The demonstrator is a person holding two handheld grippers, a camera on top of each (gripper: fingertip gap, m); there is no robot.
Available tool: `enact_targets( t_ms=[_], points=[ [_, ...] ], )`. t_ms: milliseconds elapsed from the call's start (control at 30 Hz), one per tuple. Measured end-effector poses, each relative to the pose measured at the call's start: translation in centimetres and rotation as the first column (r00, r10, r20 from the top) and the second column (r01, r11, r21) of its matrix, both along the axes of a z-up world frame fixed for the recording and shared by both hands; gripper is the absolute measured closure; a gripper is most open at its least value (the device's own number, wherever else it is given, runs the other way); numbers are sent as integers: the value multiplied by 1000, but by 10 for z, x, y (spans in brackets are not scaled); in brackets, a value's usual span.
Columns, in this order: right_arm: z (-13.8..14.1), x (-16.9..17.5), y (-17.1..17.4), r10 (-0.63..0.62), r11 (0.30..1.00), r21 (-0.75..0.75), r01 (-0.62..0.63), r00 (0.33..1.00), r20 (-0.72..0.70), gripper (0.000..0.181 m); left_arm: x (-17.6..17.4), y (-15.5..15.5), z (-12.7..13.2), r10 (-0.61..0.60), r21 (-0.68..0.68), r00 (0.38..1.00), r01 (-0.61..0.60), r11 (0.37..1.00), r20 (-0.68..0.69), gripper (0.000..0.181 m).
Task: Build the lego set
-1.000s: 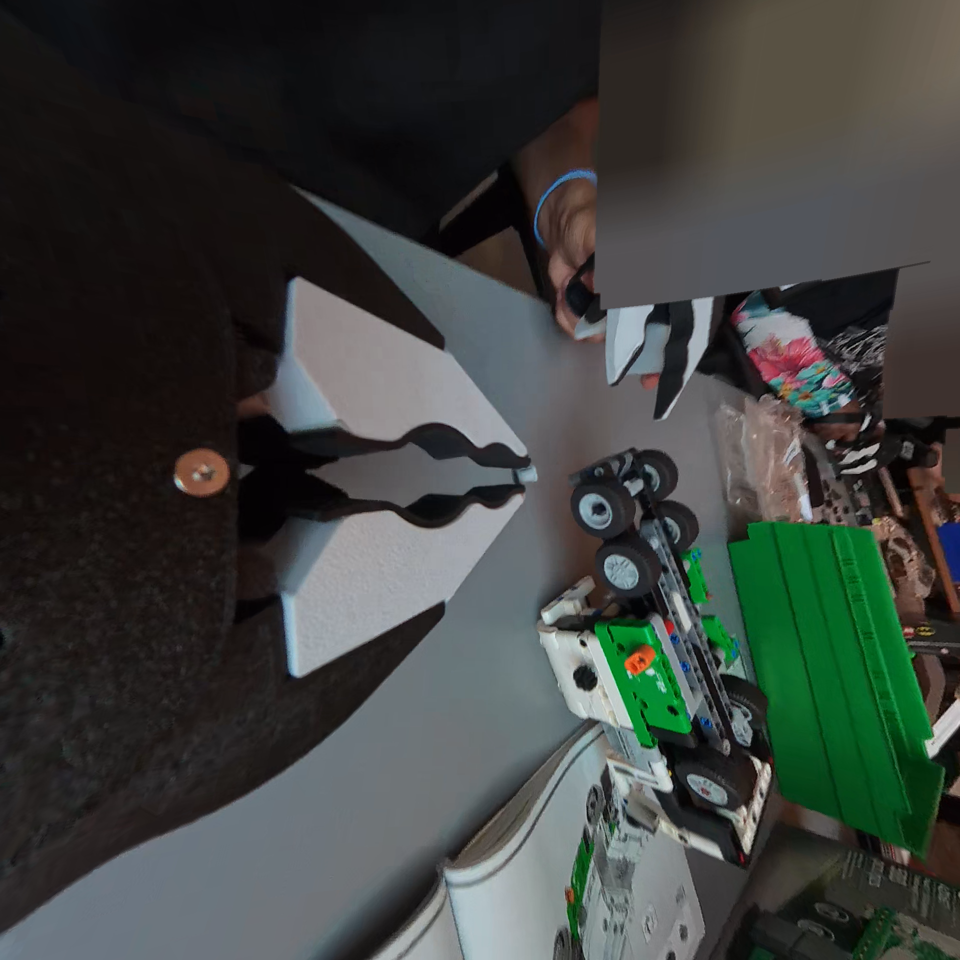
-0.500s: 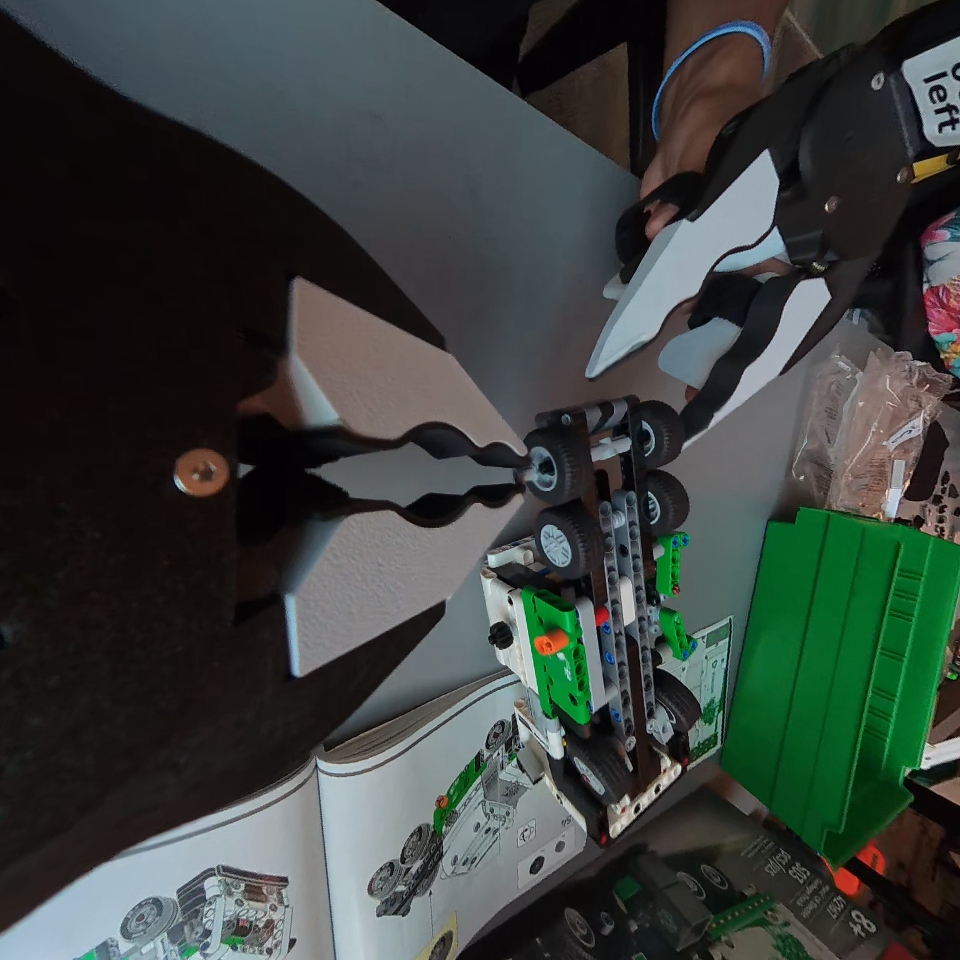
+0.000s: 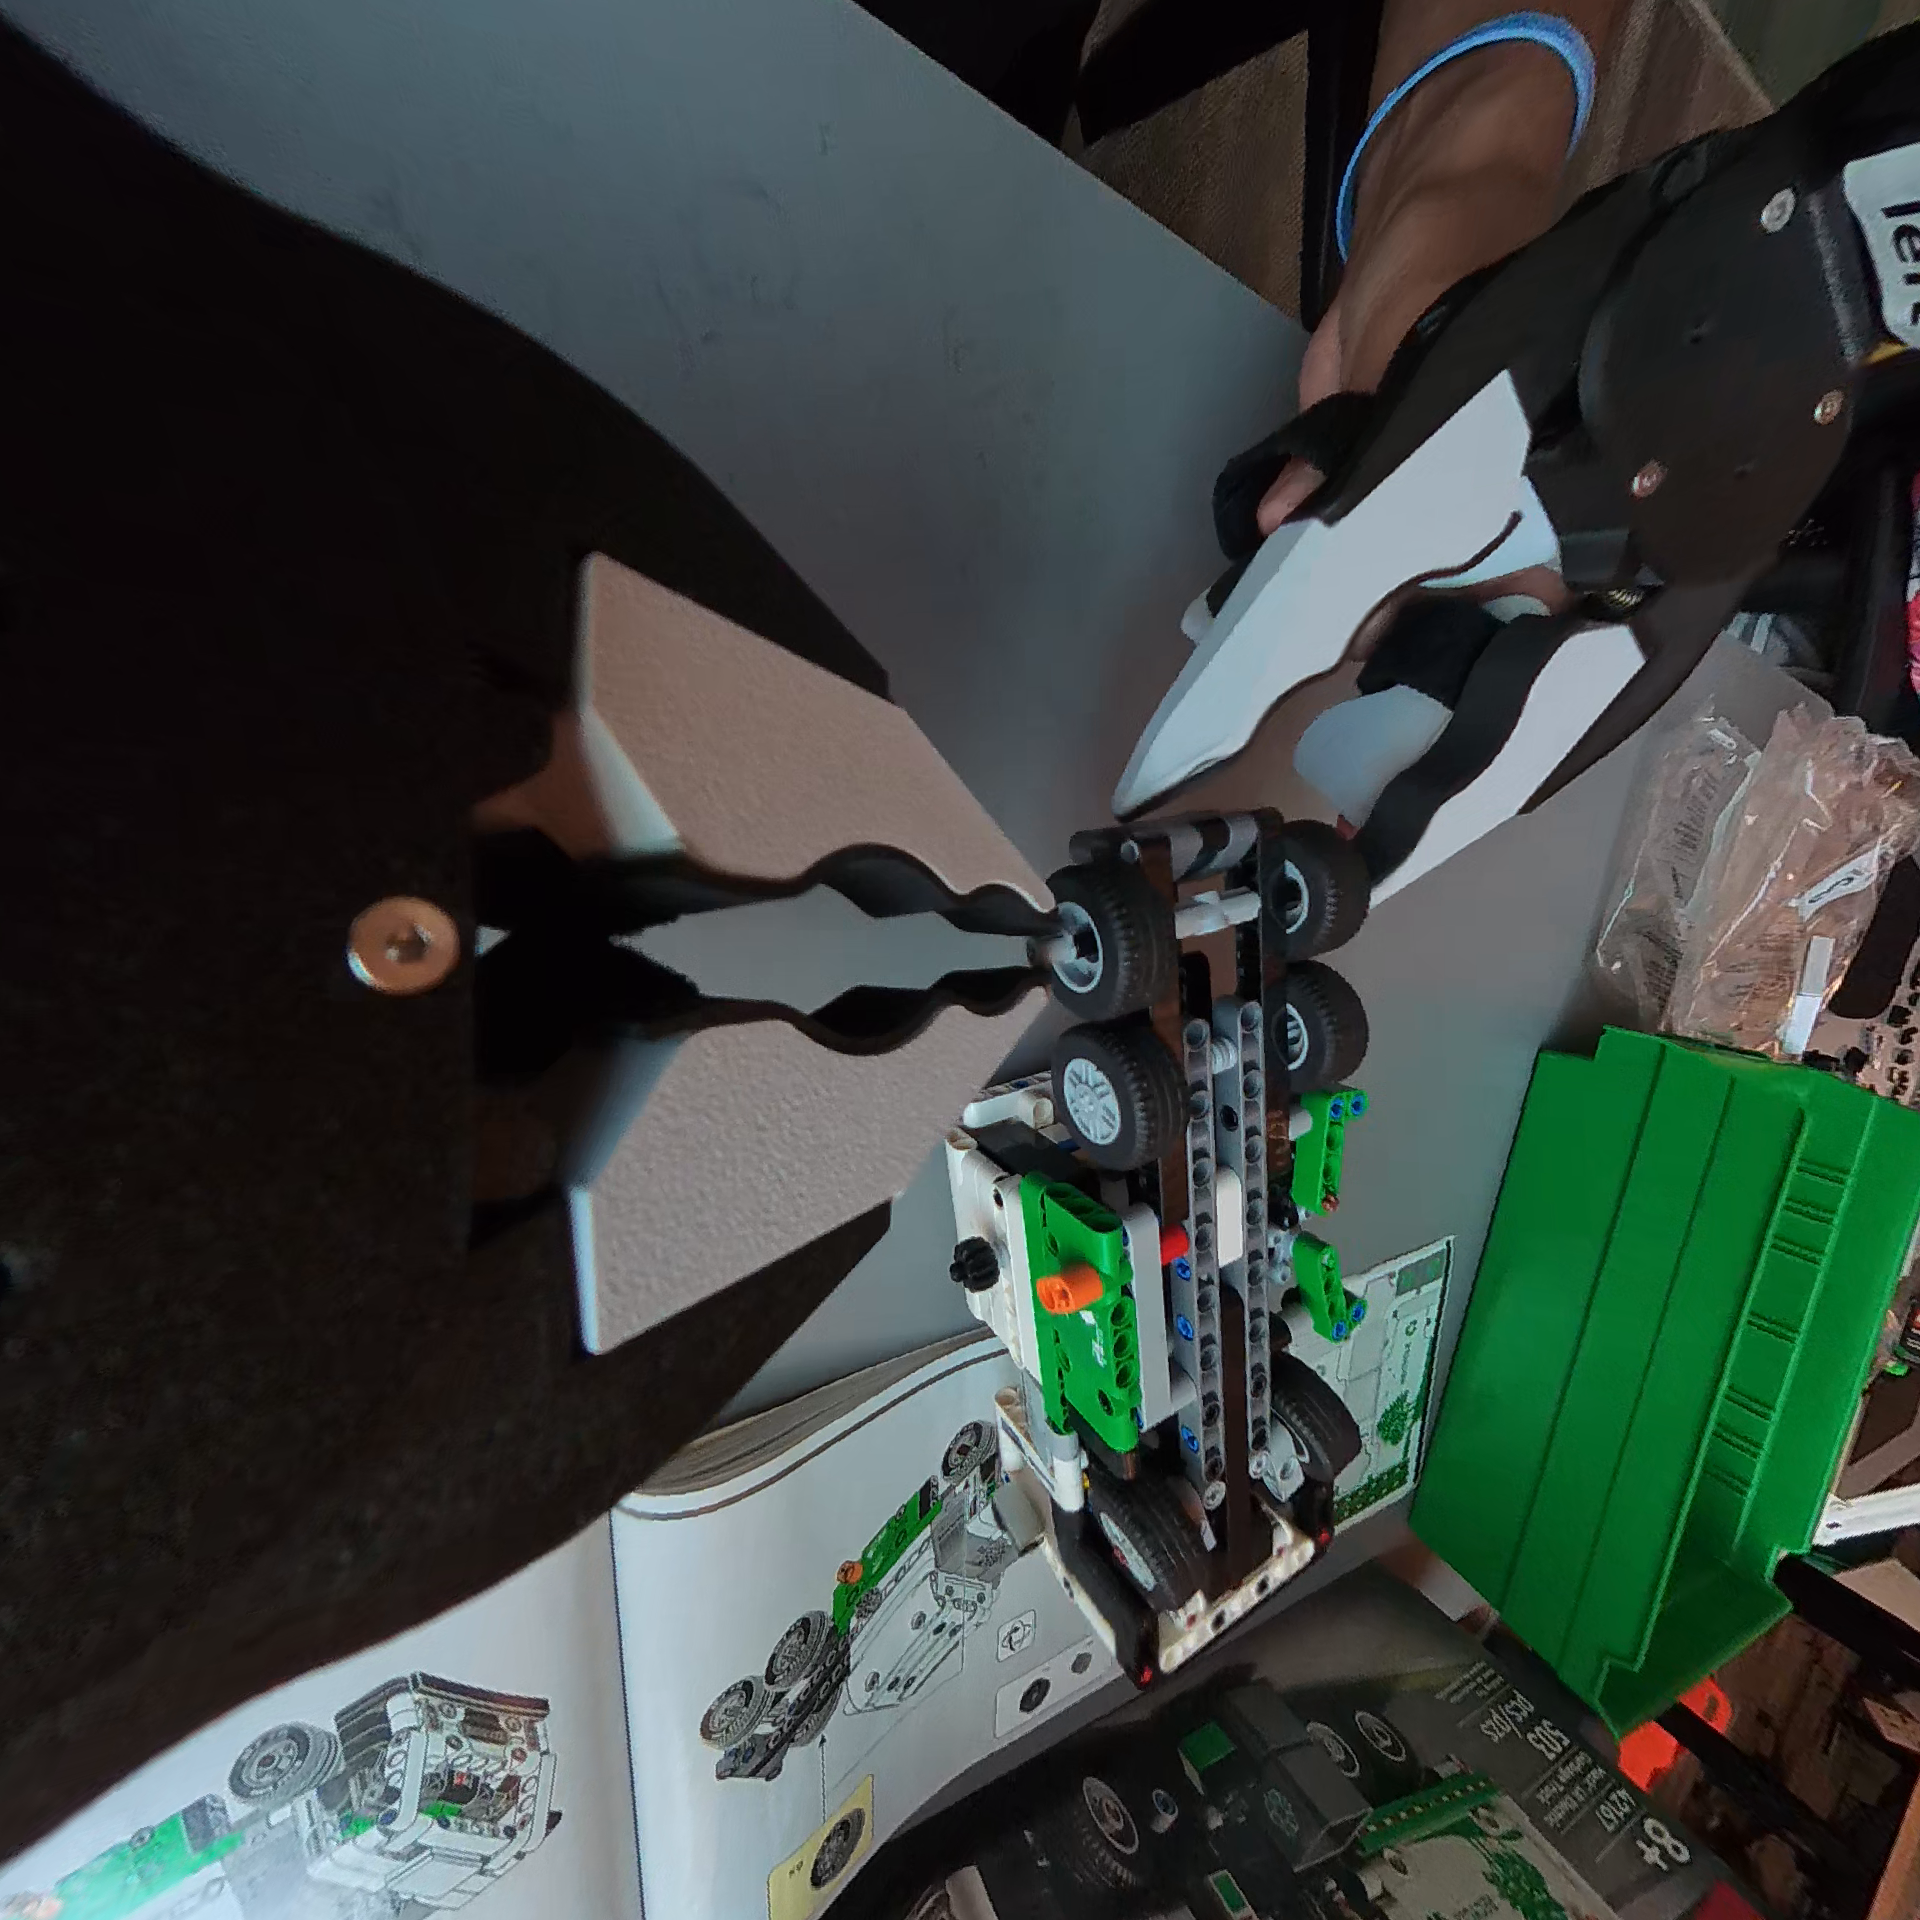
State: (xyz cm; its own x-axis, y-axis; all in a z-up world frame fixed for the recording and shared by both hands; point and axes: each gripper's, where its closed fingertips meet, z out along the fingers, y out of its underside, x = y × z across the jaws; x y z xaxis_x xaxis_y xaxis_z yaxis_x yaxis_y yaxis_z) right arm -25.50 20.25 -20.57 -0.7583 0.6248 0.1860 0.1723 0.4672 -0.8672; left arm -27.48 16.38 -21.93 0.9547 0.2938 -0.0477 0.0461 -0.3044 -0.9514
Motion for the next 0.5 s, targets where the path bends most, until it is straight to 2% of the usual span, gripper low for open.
enact_targets(
  t_ms=[500],
  points=[
    [5, -2, 3, -9, 991, 131, 23, 994, -106, 176, -2, 2, 2, 13, 7, 1000, -12, 1000, -21, 131]
  ],
)
